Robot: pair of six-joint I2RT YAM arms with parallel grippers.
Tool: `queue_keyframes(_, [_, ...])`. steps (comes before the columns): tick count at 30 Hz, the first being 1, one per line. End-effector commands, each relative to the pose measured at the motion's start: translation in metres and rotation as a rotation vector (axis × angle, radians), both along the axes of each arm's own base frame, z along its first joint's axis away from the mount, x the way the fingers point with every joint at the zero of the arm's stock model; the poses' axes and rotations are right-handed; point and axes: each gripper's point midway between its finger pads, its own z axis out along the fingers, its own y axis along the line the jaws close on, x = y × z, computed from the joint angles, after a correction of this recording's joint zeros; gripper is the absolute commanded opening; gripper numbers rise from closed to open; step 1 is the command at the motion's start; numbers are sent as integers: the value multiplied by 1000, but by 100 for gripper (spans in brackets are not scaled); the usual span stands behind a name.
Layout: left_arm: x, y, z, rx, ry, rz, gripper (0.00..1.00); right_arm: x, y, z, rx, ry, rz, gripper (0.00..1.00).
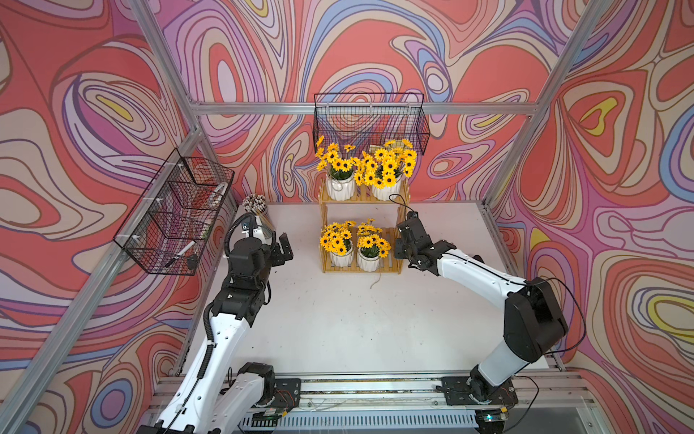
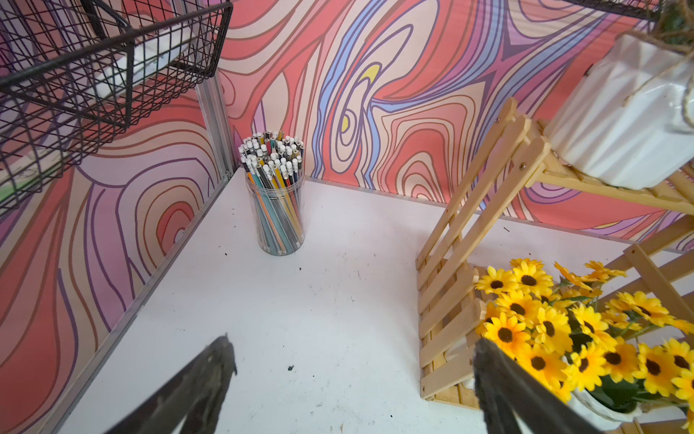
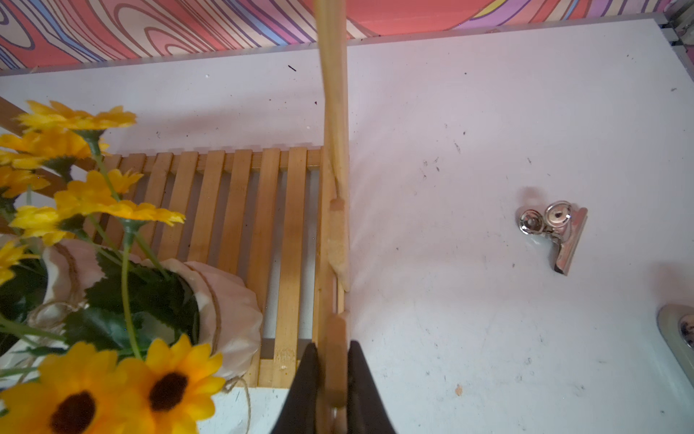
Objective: Take the sunflower pots off the shelves
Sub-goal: Move the shelf to the center of the board.
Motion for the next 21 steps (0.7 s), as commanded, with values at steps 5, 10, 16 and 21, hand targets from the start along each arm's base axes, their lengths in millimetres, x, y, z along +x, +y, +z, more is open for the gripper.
queue_keyframes(5, [-2,0,2,-19,-15,4,100,-17,9,20,57,-38,61,0])
queue_keyframes(10, [-2,-1,2,-25,-17,0,100,-28,6,18,73,-29,61,0])
queue_keyframes(16, [-2,-1,3,-32,-21,0,100,-38,7,18,85,-18,82,0])
queue_keyframes(21, [-3,-2,5,-35,-25,-2,99,-45,9,17,94,-16,109,0])
